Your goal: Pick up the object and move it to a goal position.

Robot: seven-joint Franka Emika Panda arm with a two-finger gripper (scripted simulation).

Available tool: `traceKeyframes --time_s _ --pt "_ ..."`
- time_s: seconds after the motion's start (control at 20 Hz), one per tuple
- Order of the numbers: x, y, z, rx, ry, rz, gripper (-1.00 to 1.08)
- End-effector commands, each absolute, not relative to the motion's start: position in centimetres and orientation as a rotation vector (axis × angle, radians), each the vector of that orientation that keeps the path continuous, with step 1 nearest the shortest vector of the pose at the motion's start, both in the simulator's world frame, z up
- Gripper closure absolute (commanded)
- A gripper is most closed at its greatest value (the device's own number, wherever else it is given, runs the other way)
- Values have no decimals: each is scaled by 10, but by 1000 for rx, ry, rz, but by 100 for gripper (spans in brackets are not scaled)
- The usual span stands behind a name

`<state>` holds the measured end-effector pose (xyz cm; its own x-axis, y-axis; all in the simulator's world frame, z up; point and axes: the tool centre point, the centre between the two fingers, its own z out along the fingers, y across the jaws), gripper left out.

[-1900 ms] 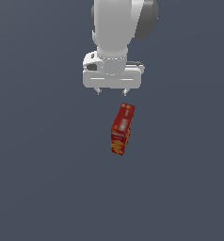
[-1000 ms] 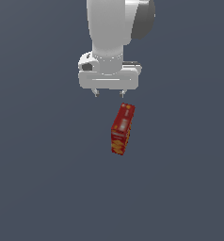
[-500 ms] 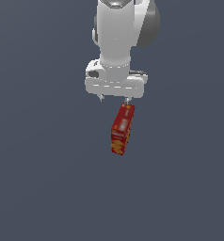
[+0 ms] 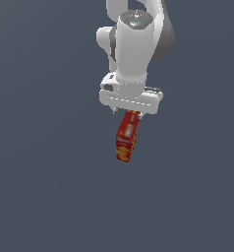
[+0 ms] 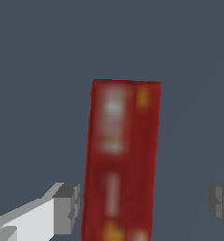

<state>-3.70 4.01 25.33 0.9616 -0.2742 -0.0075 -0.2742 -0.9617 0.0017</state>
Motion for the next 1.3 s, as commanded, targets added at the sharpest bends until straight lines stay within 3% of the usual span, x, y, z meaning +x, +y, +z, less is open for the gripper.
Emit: traceKeyframes --time_s 0.0,0.65,1.25 --pt "-34 45 249 3105 -473 -6 -92" --pt "-31 52 237 3099 -515 -1 -92" --pt "-31 52 193 3098 -519 0 -92"
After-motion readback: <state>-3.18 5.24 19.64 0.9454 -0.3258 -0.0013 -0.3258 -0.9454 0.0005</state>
